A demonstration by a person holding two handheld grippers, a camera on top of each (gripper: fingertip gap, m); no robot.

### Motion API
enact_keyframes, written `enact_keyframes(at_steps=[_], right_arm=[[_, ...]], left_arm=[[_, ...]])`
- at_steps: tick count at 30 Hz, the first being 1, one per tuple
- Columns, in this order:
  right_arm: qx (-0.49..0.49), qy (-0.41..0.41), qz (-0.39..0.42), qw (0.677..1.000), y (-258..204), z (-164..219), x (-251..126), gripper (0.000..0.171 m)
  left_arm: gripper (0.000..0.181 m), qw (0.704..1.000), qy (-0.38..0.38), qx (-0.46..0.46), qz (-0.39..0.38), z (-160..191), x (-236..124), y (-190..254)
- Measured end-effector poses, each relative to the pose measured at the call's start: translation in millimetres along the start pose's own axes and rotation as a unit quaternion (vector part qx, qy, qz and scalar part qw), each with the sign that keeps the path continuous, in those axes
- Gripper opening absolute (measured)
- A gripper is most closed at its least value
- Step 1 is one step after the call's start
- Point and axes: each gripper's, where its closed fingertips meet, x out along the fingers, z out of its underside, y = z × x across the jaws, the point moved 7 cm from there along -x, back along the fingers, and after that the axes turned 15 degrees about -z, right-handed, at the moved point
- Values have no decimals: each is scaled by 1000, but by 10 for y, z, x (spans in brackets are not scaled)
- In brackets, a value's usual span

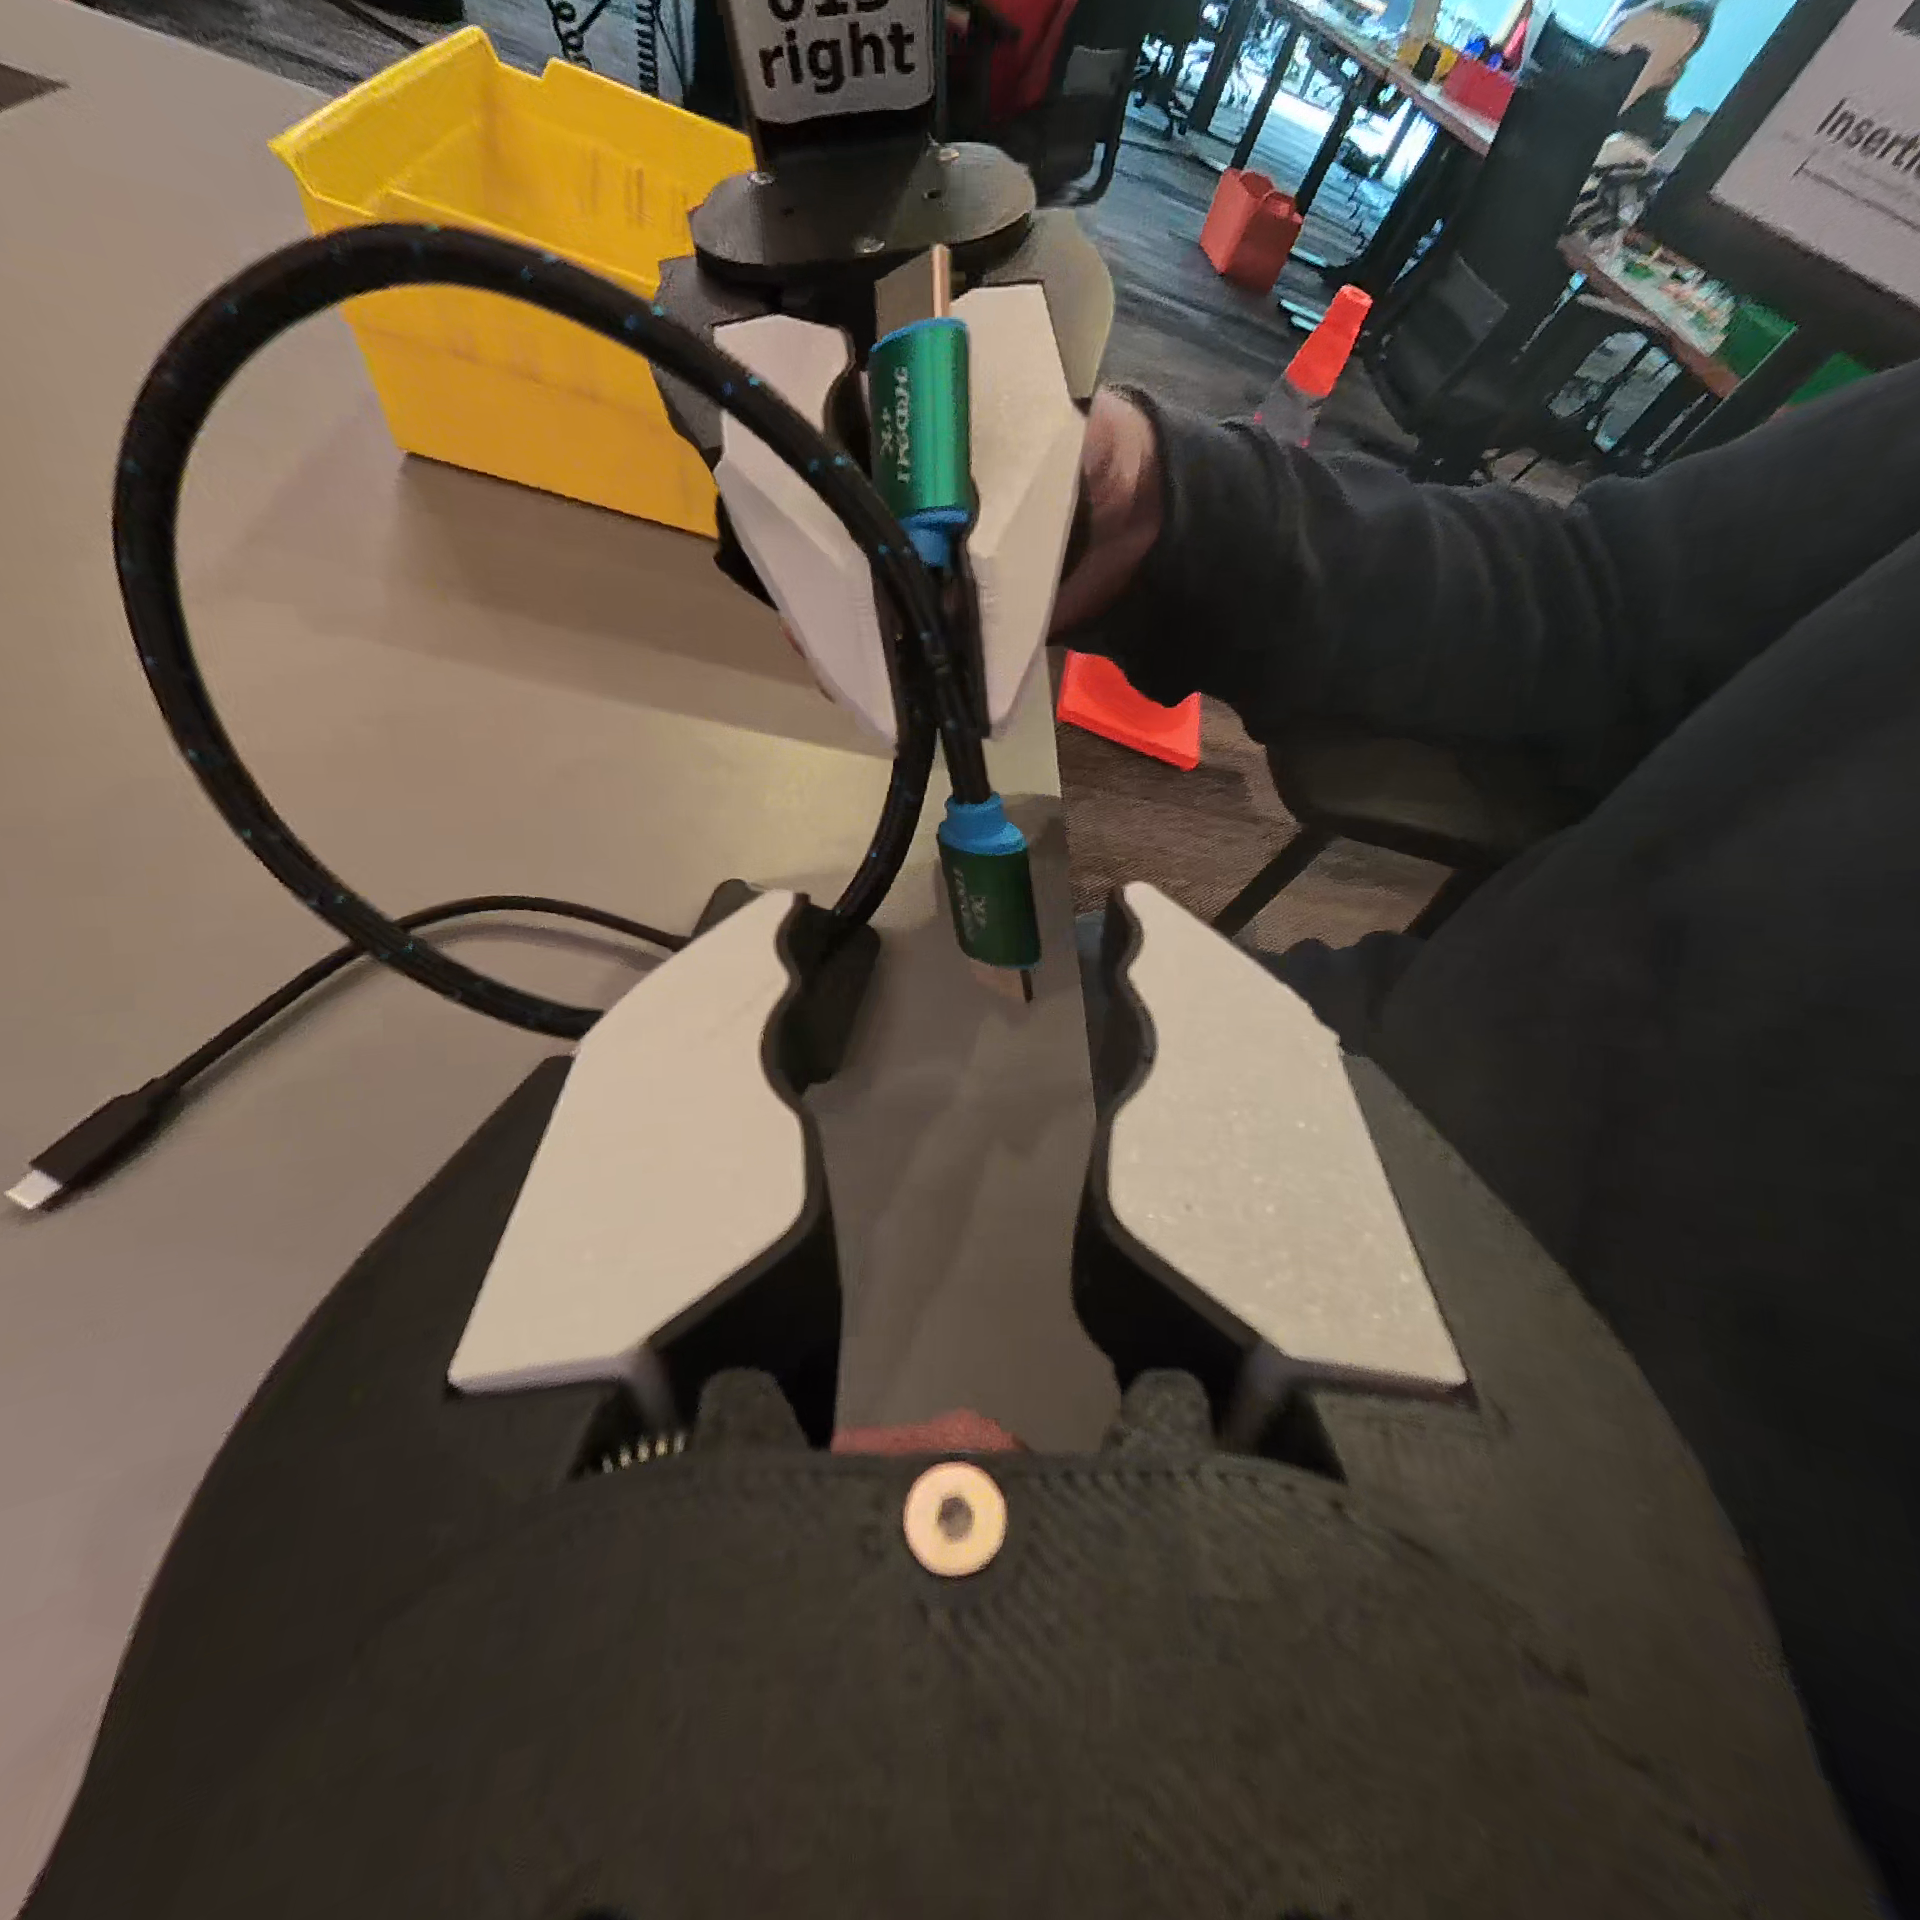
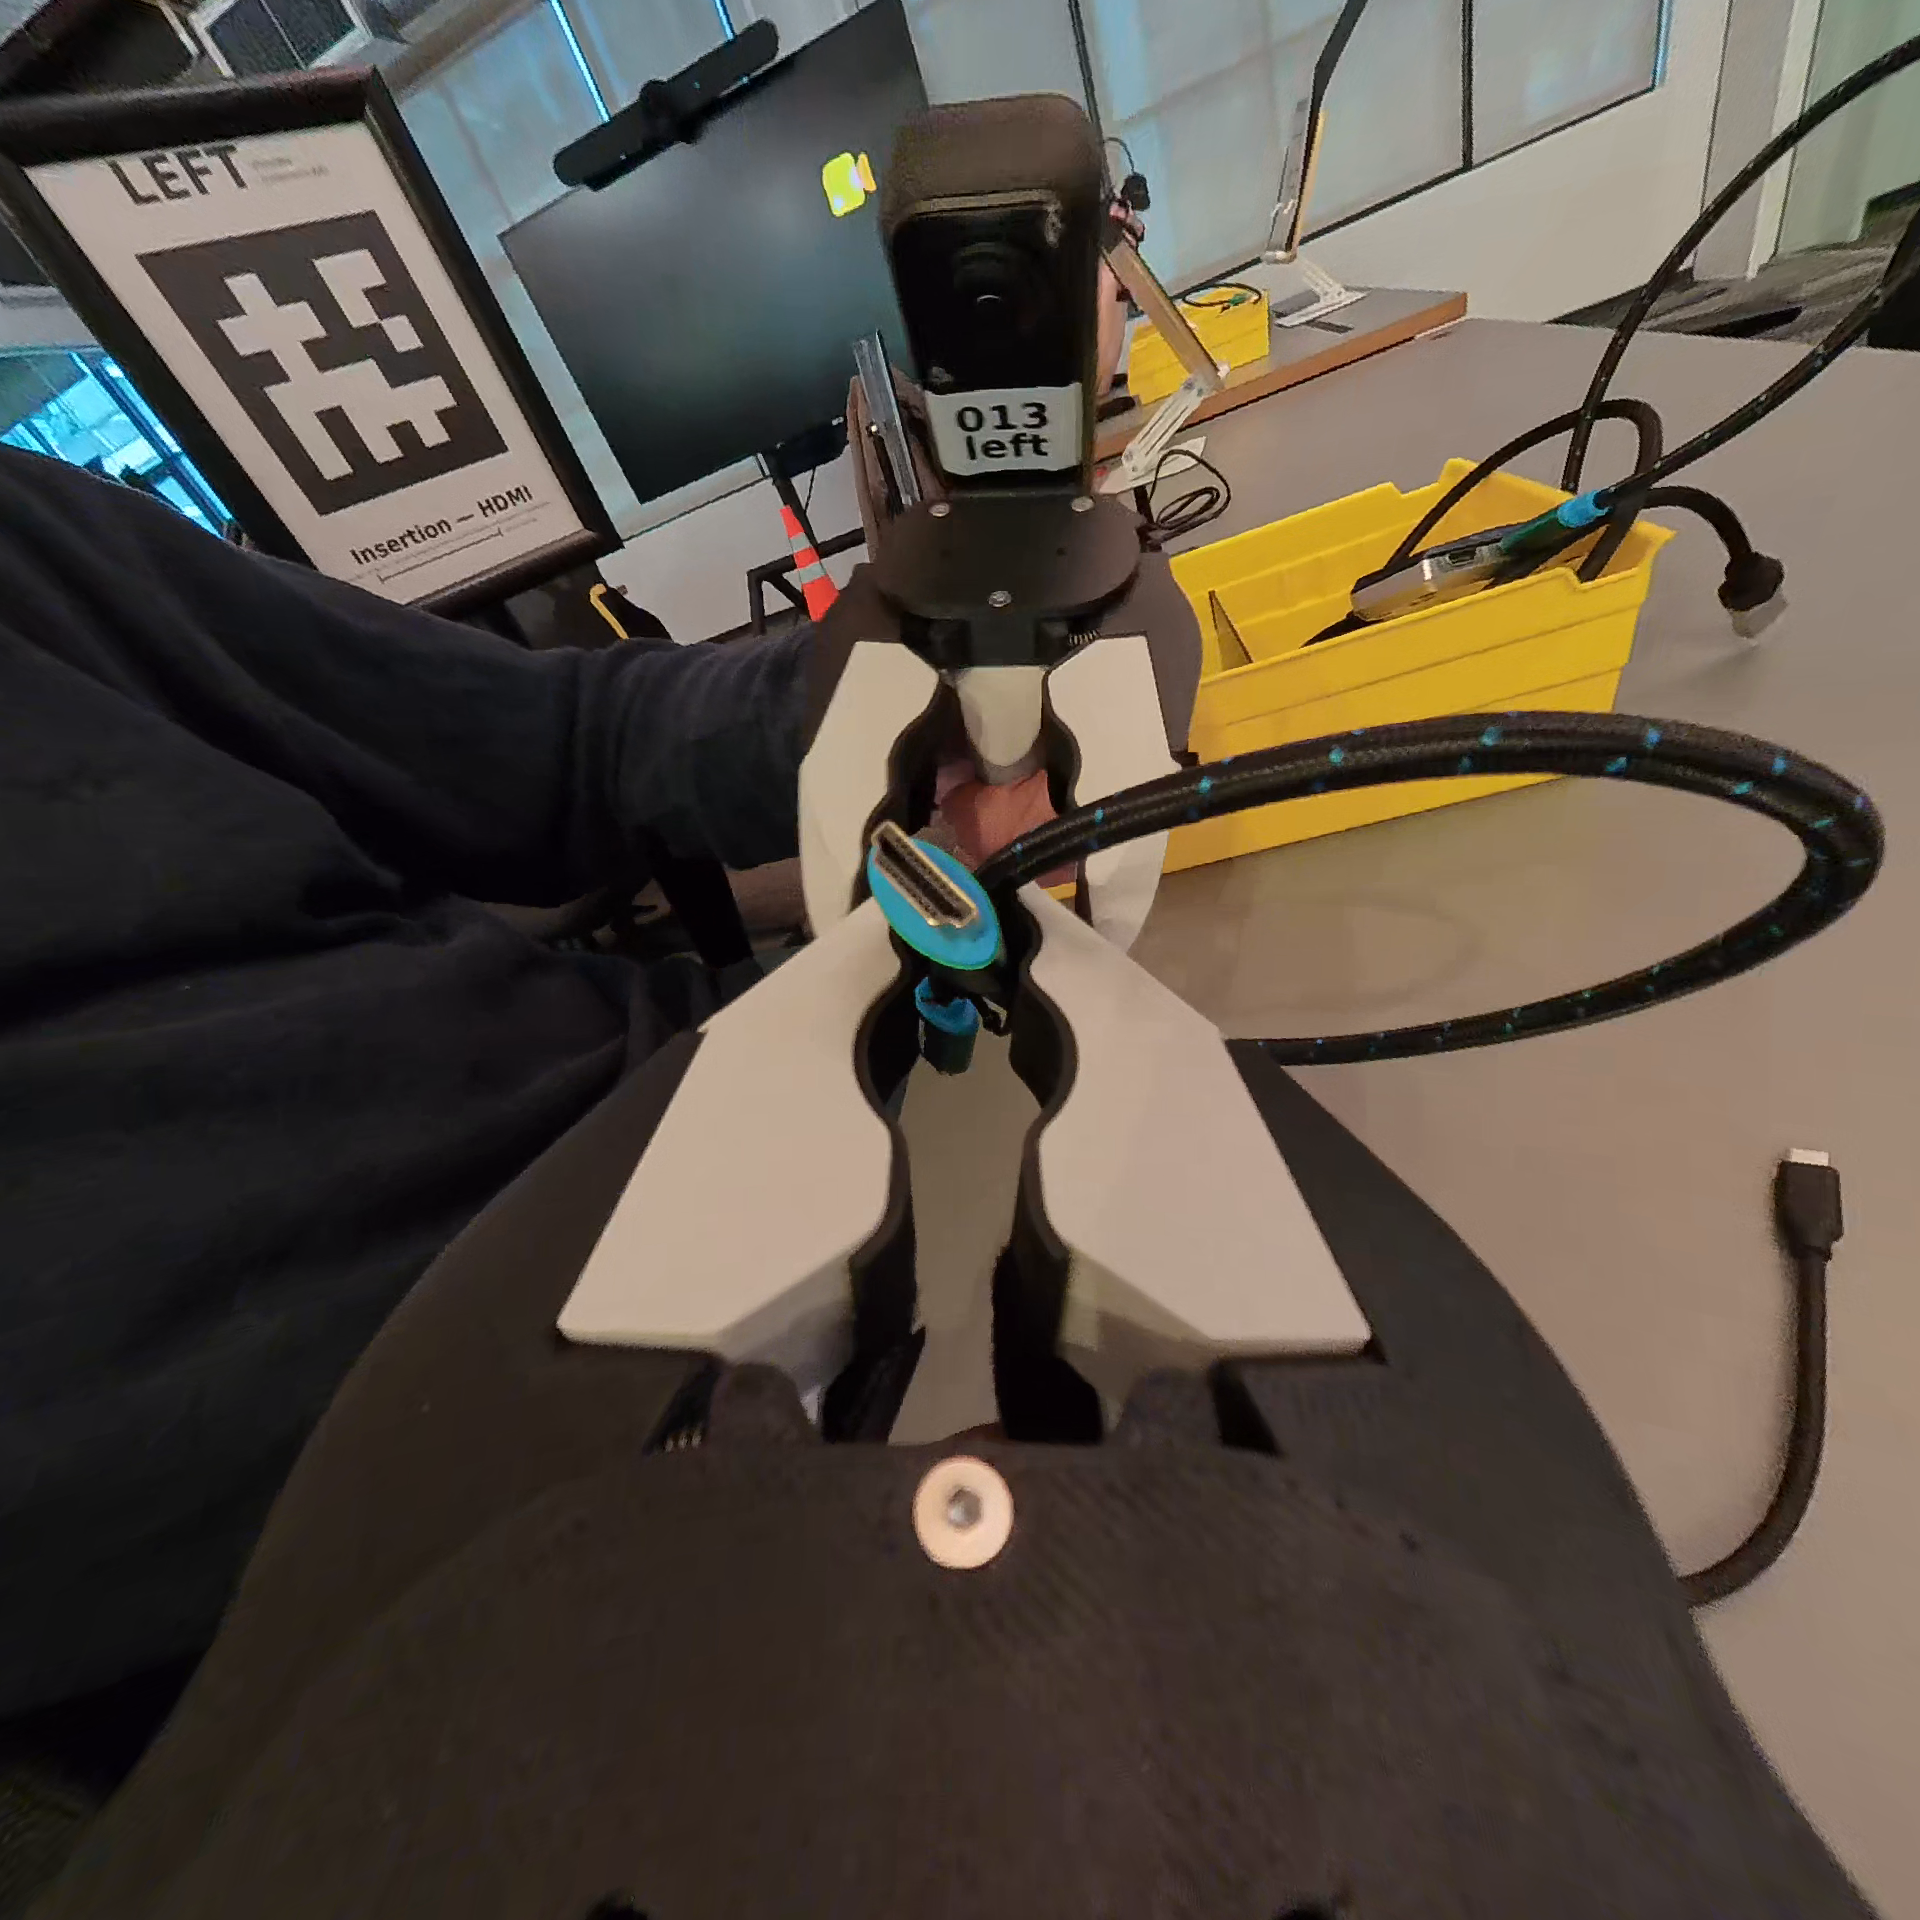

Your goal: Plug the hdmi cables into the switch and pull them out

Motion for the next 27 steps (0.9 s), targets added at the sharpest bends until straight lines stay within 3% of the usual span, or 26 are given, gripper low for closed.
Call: enact_keyframes(at_steps=[2,4,6,8,9,12,22,23,25,27], right_arm=[[6,-14,-4,1000,7,30,45,9],[6,-26,-6,1000,4,45,108,9],[5,-42,-3,999,1,52,159,8],[4,-49,11,999,15,45,179,10],[3,-48,23,999,28,30,174,12],[6,-38,57,998,41,-58,112,42],[5,-28,96,995,35,-107,-20,52],[5,-30,95,995,30,-110,-10,51],[-7,-44,88,995,2,-111,29,28],[-5,-71,76,995,-19,-83,100,20]], left_arm=[[61,1000,-9,20,-14,17,76,57],[59,998,-35,44,-37,66,188,101],[36,995,-48,71,-54,106,261,139],[29,995,-50,73,-53,122,291,156],[28,995,-48,68,-52,117,289,153],[26,996,-30,57,-56,90,239,108],[23,997,26,31,-61,-26,110,54],[23,998,23,31,-58,-21,115,62],[24,998,10,37,-48,3,149,93],[27,997,-22,58,-46,59,227,151]])
